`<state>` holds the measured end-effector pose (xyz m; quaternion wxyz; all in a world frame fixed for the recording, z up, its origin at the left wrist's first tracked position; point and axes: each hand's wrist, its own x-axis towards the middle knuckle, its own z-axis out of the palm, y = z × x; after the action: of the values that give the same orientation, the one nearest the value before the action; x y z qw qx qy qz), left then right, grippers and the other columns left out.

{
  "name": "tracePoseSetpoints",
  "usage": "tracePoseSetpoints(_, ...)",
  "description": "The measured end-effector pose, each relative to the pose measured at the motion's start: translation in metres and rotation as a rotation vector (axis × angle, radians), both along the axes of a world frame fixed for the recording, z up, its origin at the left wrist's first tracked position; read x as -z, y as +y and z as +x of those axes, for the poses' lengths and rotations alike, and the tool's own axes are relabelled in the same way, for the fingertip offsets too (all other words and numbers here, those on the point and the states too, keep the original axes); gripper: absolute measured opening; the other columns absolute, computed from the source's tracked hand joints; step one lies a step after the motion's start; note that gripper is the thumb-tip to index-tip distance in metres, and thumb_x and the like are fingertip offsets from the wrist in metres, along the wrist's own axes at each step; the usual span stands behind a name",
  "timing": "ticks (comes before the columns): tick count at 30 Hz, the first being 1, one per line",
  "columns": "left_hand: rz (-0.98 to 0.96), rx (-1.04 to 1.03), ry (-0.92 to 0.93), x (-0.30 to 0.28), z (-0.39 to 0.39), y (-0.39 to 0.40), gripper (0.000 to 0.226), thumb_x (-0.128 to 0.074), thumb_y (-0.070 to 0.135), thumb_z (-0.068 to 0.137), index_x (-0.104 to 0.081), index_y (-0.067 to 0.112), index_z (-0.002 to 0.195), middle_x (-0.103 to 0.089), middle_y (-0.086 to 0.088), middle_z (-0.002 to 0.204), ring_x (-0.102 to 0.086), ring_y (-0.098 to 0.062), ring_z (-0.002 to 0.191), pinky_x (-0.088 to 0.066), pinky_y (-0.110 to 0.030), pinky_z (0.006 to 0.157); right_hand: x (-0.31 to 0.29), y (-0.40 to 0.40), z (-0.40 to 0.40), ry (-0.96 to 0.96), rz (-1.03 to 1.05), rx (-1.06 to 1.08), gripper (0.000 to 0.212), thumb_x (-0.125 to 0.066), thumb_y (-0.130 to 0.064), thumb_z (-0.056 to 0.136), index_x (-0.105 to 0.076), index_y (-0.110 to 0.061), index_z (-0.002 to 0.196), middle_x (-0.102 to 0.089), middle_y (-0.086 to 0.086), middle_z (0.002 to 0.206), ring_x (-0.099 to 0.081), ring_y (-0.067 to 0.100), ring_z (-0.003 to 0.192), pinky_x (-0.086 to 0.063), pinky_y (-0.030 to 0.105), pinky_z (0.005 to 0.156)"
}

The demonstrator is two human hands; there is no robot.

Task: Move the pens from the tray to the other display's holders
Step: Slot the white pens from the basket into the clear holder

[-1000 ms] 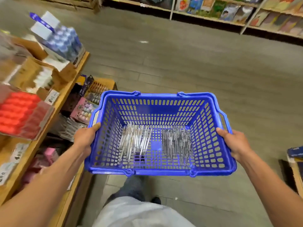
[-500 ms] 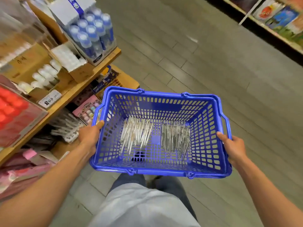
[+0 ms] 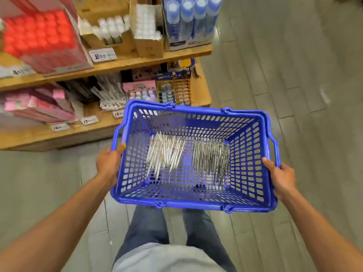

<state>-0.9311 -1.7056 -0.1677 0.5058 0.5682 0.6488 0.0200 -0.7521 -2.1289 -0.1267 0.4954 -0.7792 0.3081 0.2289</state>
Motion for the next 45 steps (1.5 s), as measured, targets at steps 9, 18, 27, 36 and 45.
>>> tracePoseSetpoints(9,-0.020,-0.254,-0.065,0.066,-0.059,-0.020,0.023,-0.075,0.033,0.085,-0.067,0.013,0.077,-0.070,0.003,0.057,-0.065,-0.011,0.045,-0.054,-0.024,0.046,0.073,0.033,0.040,0.031,-0.017,-0.263,0.029,-0.071,-0.036,0.085,-0.063,-0.011,0.096,-0.075,0.007,0.082,-0.073,0.024,0.068,-0.057,0.032,0.058)
tracePoseSetpoints(18,-0.025,-0.312,-0.062,0.193,-0.092,0.006,0.034,-0.076,0.046,0.079,-0.065,0.014,0.081,-0.075,-0.001,0.068,-0.073,-0.022,0.057,-0.059,-0.039,0.062,0.209,0.075,0.039,0.020,-0.044,-0.341,0.030,-0.070,-0.044,0.084,-0.061,-0.019,0.097,-0.075,0.002,0.081,-0.073,0.020,0.066,-0.058,0.035,0.060)
tracePoseSetpoints(27,0.010,-0.350,-0.101,0.346,-0.089,0.020,0.031,-0.077,0.042,0.078,-0.064,0.013,0.074,-0.073,-0.001,0.063,-0.070,-0.021,0.055,-0.059,-0.040,0.061,0.368,0.100,0.054,-0.048,-0.027,-0.382,0.023,-0.072,-0.043,0.082,-0.061,-0.023,0.091,-0.074,-0.003,0.075,-0.073,0.019,0.063,-0.055,0.029,0.051)
tracePoseSetpoints(36,0.077,-0.364,-0.168,0.460,-0.076,0.024,0.033,-0.080,0.040,0.073,-0.059,0.015,0.065,-0.069,-0.008,0.072,-0.066,-0.027,0.067,-0.061,-0.053,0.077,0.474,0.102,0.062,-0.143,0.038,-0.408,0.020,-0.073,-0.040,0.082,-0.063,-0.022,0.084,-0.074,-0.004,0.071,-0.073,0.019,0.063,-0.058,0.034,0.057)
tracePoseSetpoints(45,0.082,-0.332,-0.179,0.482,-0.061,0.035,0.037,-0.080,0.042,0.077,-0.065,0.008,0.084,-0.075,-0.017,0.086,-0.073,-0.035,0.073,-0.061,-0.054,0.075,0.506,0.108,0.069,-0.156,0.116,-0.414,0.035,-0.076,-0.039,0.080,-0.063,-0.012,0.097,-0.075,0.008,0.081,-0.073,0.030,0.069,-0.059,0.044,0.065)
